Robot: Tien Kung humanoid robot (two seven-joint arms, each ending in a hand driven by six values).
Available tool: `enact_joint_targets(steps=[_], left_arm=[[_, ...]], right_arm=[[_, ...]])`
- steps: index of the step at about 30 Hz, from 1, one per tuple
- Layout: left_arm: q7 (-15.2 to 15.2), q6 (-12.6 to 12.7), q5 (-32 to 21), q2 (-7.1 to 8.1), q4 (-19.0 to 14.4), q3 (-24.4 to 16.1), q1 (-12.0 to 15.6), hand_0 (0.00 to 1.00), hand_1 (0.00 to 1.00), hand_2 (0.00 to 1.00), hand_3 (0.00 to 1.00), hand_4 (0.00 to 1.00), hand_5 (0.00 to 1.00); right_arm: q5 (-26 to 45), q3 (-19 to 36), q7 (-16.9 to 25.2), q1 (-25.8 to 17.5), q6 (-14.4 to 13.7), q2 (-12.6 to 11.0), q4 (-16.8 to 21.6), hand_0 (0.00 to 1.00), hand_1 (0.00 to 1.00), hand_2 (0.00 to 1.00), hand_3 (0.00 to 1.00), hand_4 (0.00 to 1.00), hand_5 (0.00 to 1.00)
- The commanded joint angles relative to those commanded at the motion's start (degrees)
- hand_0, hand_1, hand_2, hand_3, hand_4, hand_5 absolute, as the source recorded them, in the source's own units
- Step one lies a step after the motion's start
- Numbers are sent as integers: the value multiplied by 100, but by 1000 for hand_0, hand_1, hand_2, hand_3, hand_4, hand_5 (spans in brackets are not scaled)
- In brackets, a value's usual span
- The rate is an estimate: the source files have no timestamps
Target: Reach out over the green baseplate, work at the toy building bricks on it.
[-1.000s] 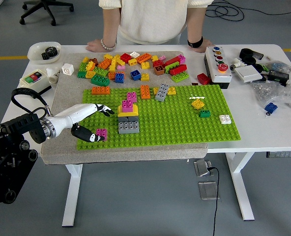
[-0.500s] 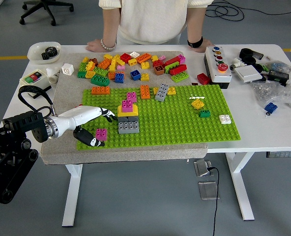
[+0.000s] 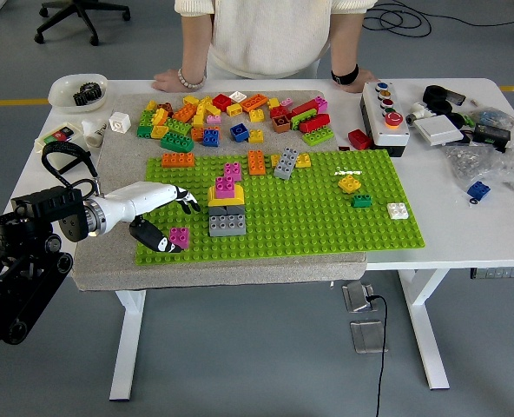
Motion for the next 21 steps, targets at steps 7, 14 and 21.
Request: enact_joint_targets(steps=[7, 14, 21], left_arm=[[44, 12, 0, -2, 92, -9, 12, 888, 818, 718, 754, 945, 192], [36, 119, 0, 5, 191, -60, 22, 873, 808, 704, 713, 919, 193], [27, 180, 0, 23, 183, -53, 91, 859, 798, 680, 678, 876, 184]], right_arm=[[-7, -8, 1, -9, 6, 6, 0, 742, 645, 687, 640, 853, 531], [-15, -8, 3, -11, 6, 1, 0, 742, 646, 687, 640, 854, 531], [-16, -11, 5, -21, 5, 5, 0, 742, 645, 687, 640, 854, 531]])
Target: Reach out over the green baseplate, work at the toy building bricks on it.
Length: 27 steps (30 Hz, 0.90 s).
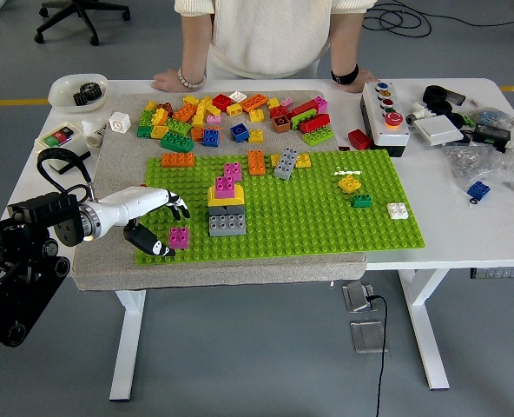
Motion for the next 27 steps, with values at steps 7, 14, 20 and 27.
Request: enact_joint_targets(steps=[7, 14, 20, 27], left_arm=[[11, -3, 0, -26, -5, -26, 19, 852, 785, 644, 637, 817, 162], [22, -11, 0, -67, 27, -43, 16, 843, 780, 633, 630, 798, 159], [35, -27, 0, -109, 48, -49, 40, 842, 781, 631, 631, 788, 147], [48, -31, 0, -129, 77, -59, 61, 838, 778, 627, 626, 768, 129]], right_arm=[[-7, 7, 3, -3, -3, -6, 0, 742, 645, 687, 640, 854, 531], [3, 5, 1, -1, -4, 0, 0, 742, 645, 687, 641, 854, 531], [7, 7, 2, 1, -8, -5, 0, 742, 645, 687, 640, 854, 532], [17, 5, 0, -6, -10, -1, 0, 742, 645, 687, 640, 854, 532]])
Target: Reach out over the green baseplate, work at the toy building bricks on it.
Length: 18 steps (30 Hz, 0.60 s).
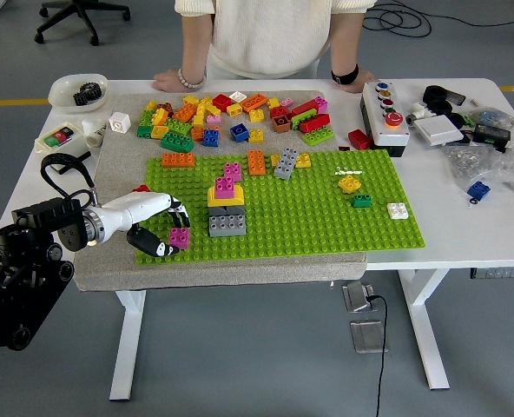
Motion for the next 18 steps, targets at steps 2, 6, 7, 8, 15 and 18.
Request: enact_joint_targets(steps=[2, 6, 7, 8, 15, 18], left_arm=[[5, 1, 0, -5, 2, -2, 5, 838, 778, 627, 626, 768, 129], [18, 12, 0, -22, 12, -2, 15, 815, 766, 617, 602, 727, 109], [27, 22, 0, -25, 12, -3, 20, 815, 766, 617, 602, 727, 109], [34, 29, 0, -26, 10, -4, 24, 815, 766, 617, 602, 727, 109], [112, 90, 0, -32, -42, -33, 17, 746, 716, 564, 544, 616, 55], [141, 87, 0, -41, -43, -29, 31, 666, 639, 541, 534, 511, 28]], right_arm=[[-3, 1, -1, -2, 1, 0, 0, 742, 645, 687, 640, 854, 532], [-3, 4, 0, 1, 0, 1, 0, 742, 645, 687, 639, 854, 531], [1, 2, 2, 2, -2, 1, 0, 742, 645, 687, 639, 854, 531], [5, 1, 3, 4, -3, 1, 0, 742, 645, 687, 639, 854, 531], [4, 15, 1, 5, -1, 2, 0, 742, 645, 687, 640, 854, 531], [6, 16, 4, 11, -4, 0, 0, 742, 646, 687, 639, 855, 531]])
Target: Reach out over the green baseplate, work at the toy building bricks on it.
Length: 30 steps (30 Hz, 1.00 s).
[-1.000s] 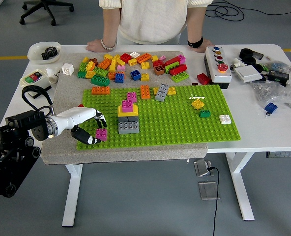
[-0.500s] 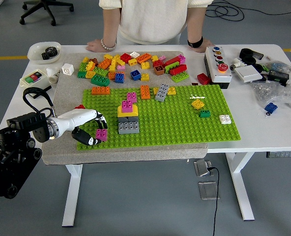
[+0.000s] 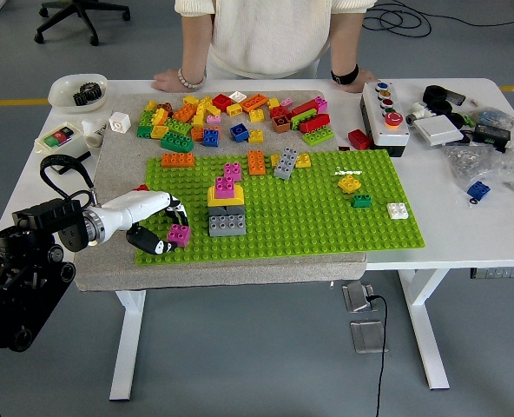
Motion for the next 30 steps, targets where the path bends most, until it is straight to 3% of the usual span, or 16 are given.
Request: enact_joint_targets(steps=[19, 24, 30], left_arm=[[139, 46, 0, -24, -369, -276, 115, 610, 581, 533, 537, 499, 9], [158, -77, 0, -18, -517, -426, 108, 608, 579, 532, 536, 509, 5], [217, -405, 0, -15, -824, -532, 168, 607, 576, 534, 539, 524, 8]], right_arm=[[8, 0, -3, -9, -1, 15, 0, 743, 645, 688, 642, 855, 533], [6, 8, -5, -8, -2, 8, 0, 743, 645, 688, 643, 857, 535], [-3, 13, -3, -10, 0, 1, 0, 744, 646, 688, 642, 858, 536]])
